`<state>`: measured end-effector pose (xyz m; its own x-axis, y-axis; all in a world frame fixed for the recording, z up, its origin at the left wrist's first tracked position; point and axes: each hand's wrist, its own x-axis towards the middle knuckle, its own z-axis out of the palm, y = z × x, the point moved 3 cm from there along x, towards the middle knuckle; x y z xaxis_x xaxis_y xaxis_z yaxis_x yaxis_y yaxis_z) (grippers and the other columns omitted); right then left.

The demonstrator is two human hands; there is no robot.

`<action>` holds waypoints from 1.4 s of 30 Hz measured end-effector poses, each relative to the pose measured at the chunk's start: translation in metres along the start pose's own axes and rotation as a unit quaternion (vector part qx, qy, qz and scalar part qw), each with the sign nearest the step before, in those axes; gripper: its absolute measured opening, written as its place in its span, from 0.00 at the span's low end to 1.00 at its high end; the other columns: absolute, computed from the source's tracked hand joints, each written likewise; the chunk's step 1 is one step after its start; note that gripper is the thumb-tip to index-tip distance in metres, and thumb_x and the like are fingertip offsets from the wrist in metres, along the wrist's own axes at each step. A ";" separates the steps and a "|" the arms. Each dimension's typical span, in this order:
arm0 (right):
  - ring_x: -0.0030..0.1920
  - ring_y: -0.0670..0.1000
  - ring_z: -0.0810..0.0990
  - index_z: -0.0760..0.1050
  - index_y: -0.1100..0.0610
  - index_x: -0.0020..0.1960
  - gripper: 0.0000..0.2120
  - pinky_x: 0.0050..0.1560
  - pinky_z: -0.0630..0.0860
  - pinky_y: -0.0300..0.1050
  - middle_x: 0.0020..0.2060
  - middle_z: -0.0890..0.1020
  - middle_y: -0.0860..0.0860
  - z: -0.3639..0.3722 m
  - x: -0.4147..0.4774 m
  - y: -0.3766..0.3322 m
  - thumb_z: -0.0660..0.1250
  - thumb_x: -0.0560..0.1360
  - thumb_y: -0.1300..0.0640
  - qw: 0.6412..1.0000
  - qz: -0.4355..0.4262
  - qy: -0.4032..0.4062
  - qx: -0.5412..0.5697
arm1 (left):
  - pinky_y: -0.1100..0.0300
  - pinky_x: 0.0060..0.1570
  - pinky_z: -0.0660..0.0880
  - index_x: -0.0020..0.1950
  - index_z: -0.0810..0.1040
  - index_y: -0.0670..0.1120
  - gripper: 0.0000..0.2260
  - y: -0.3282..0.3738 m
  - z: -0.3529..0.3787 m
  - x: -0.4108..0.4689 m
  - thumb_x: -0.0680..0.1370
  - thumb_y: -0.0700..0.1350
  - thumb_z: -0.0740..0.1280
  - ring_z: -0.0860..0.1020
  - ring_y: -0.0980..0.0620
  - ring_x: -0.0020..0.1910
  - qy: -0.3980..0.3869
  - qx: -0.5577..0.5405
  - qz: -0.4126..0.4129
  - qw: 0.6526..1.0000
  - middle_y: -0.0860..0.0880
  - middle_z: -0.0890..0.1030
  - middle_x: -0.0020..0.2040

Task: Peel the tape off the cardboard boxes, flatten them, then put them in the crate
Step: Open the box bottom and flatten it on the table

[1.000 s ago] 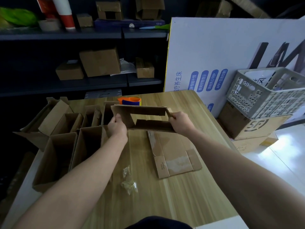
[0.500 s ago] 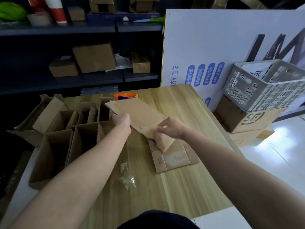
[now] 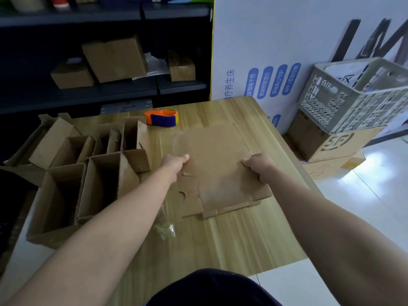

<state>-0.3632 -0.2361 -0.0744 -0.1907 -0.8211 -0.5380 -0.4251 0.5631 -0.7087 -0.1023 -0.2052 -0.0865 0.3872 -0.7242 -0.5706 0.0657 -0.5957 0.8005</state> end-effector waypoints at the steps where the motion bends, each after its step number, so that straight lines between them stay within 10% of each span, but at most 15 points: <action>1: 0.45 0.54 0.74 0.73 0.64 0.62 0.20 0.47 0.72 0.47 0.41 0.75 0.53 -0.003 0.004 0.000 0.69 0.75 0.53 1.000 0.002 0.021 0.008 | 0.53 0.60 0.71 0.68 0.67 0.38 0.26 -0.005 0.008 0.000 0.75 0.45 0.71 0.73 0.42 0.62 -0.028 0.032 -0.018 0.999 0.42 0.73 0.66; 10: 0.58 0.59 0.76 0.73 0.62 0.64 0.18 0.55 0.71 0.46 0.55 0.78 0.58 -0.033 0.046 0.012 0.65 0.77 0.55 0.991 -0.047 0.106 -0.064 | 0.50 0.55 0.74 0.53 0.76 0.39 0.08 -0.035 0.070 0.006 0.75 0.39 0.70 0.78 0.45 0.53 -0.102 0.132 -0.061 0.984 0.39 0.79 0.59; 16: 0.50 0.57 0.78 0.75 0.59 0.58 0.15 0.53 0.74 0.48 0.50 0.79 0.55 -0.072 0.071 0.029 0.58 0.79 0.53 0.983 -0.042 0.157 -0.083 | 0.53 0.60 0.70 0.73 0.61 0.36 0.31 -0.048 0.075 0.025 0.75 0.42 0.71 0.70 0.41 0.65 -0.009 0.245 -0.058 0.968 0.37 0.65 0.71; 27: 0.39 0.54 0.74 0.79 0.62 0.52 0.11 0.43 0.71 0.44 0.42 0.80 0.59 -0.085 0.105 0.053 0.62 0.76 0.57 0.984 -0.051 0.136 -0.103 | 0.56 0.50 0.73 0.66 0.71 0.35 0.21 -0.081 0.092 0.043 0.75 0.38 0.69 0.76 0.42 0.58 0.041 0.087 -0.152 0.984 0.39 0.76 0.62; 32: 0.41 0.58 0.77 0.78 0.61 0.46 0.11 0.40 0.70 0.43 0.36 0.78 0.56 -0.064 0.111 0.053 0.61 0.78 0.56 0.989 -0.078 0.077 -0.097 | 0.51 0.62 0.70 0.67 0.69 0.38 0.20 -0.074 0.101 0.050 0.77 0.41 0.67 0.72 0.42 0.64 0.040 0.001 -0.135 0.990 0.40 0.72 0.66; 42: 0.52 0.60 0.77 0.77 0.63 0.57 0.12 0.51 0.72 0.47 0.50 0.80 0.60 -0.054 0.131 0.058 0.60 0.78 0.58 0.991 -0.051 0.062 -0.109 | 0.49 0.57 0.70 0.67 0.69 0.39 0.21 -0.070 0.128 0.045 0.77 0.46 0.68 0.71 0.41 0.64 0.018 0.058 -0.146 0.987 0.41 0.72 0.67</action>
<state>-0.4609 -0.3160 -0.1612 -0.2394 -0.8853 -0.3987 -0.6266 0.4546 -0.6331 -0.2068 -0.2410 -0.1915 0.4007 -0.5038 -0.7653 0.0743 -0.8146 0.5752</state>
